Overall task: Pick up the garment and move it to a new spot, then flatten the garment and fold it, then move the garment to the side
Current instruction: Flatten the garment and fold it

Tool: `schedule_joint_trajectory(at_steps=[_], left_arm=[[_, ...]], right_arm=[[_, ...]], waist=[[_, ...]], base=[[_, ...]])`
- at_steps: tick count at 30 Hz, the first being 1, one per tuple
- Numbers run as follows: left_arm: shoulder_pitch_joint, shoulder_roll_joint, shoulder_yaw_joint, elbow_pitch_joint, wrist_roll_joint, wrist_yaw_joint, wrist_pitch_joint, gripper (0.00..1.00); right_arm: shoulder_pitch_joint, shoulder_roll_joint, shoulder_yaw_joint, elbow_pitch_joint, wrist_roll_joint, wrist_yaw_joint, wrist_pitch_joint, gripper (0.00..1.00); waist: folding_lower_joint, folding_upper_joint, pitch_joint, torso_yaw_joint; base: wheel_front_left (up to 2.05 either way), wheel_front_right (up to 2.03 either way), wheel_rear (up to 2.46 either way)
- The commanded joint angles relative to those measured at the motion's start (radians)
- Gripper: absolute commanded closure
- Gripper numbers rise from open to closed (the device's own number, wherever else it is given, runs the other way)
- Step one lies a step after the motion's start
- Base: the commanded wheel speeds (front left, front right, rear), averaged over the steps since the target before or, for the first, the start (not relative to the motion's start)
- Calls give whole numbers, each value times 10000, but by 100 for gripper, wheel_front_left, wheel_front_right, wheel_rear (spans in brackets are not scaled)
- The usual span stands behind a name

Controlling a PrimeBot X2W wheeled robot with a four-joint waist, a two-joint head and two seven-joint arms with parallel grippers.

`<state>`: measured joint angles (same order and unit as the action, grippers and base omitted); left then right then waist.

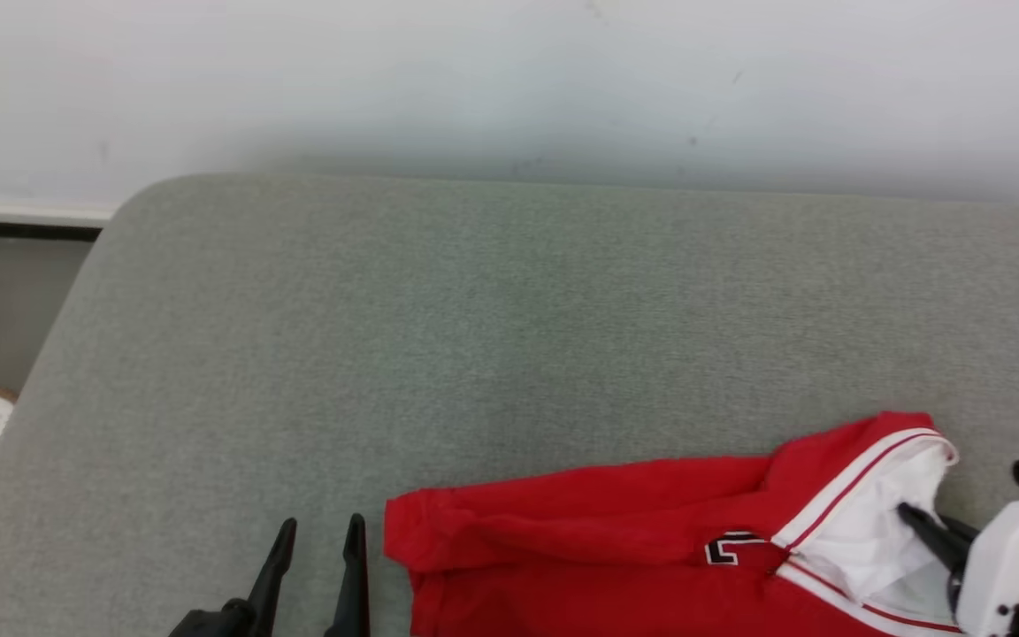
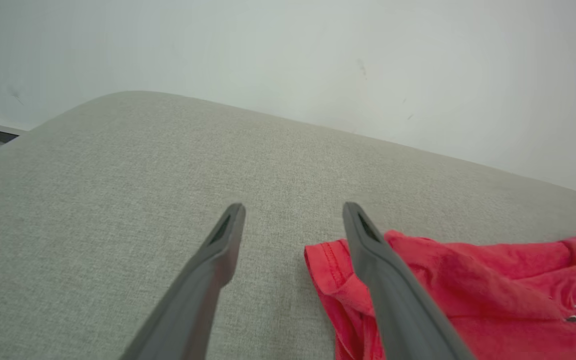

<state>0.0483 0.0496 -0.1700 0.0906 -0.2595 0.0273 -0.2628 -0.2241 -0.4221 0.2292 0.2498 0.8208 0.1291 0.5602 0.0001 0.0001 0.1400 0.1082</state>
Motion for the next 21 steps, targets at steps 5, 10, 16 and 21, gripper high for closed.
schedule_joint_trajectory(at_steps=[5, 10, 16, 21], left_arm=[[248, 29, 200, 10, 237, -58, -21, 0], [313, 28, 320, 82, 303, -103, -21, 0], [399, 29, 312, 159, 340, -139, -21, 0], [431, 28, 237, 228, 228, -99, -21, 0]], right_arm=[[215, -649, -721, 79, 139, 11, -228, 100], [326, -1097, -1386, 223, -65, 13, -338, 100], [497, -1600, -2094, 22, -370, 13, -167, 100], [788, -1606, -2258, -676, -706, 13, 333, 100]], waist=[[-1, -1, -232, -529], [-1, -1, -337, -831], [-1, -1, -504, -959], [-1, -1, -729, -903]], base=[[0, 0, 0], [0, 0, 0], [0, 0, 0], [0, 0, 0]])
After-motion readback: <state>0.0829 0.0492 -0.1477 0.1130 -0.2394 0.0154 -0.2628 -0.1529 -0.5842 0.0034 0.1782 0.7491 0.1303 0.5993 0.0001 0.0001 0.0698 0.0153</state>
